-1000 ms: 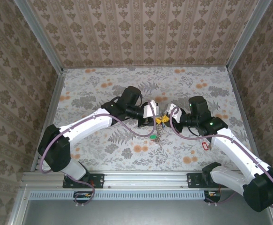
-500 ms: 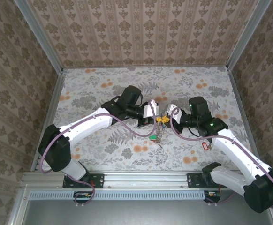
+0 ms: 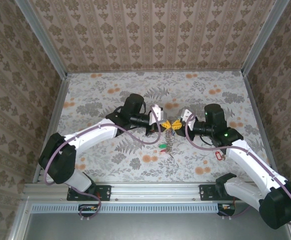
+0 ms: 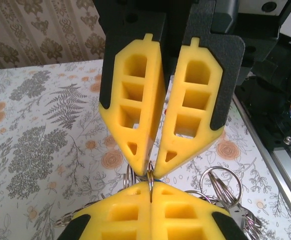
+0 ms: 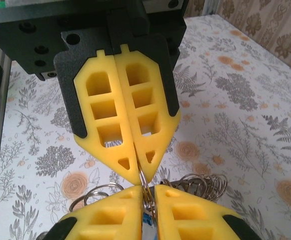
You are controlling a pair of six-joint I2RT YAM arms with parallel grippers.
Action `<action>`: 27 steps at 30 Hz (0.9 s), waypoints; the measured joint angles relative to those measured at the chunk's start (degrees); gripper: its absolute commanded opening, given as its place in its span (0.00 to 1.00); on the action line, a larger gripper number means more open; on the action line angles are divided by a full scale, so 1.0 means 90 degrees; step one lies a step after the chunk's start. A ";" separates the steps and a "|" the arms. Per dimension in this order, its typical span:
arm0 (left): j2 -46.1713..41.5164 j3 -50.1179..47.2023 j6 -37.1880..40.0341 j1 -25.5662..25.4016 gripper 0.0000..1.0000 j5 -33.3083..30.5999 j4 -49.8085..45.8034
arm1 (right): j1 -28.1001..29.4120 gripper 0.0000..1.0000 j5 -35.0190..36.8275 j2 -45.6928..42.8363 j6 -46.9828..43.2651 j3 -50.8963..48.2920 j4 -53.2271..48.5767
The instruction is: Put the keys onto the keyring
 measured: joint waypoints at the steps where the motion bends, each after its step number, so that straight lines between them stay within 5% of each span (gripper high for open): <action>1: -0.0012 -0.0017 -0.0044 0.0000 0.00 0.0019 0.0061 | -0.0002 0.16 -0.0024 0.0000 0.0010 0.0000 0.0010; 27: -0.0073 -0.0204 -0.0301 0.0036 0.00 0.0109 0.0435 | -0.0019 0.10 -0.0192 0.0255 0.0141 -0.0146 0.0262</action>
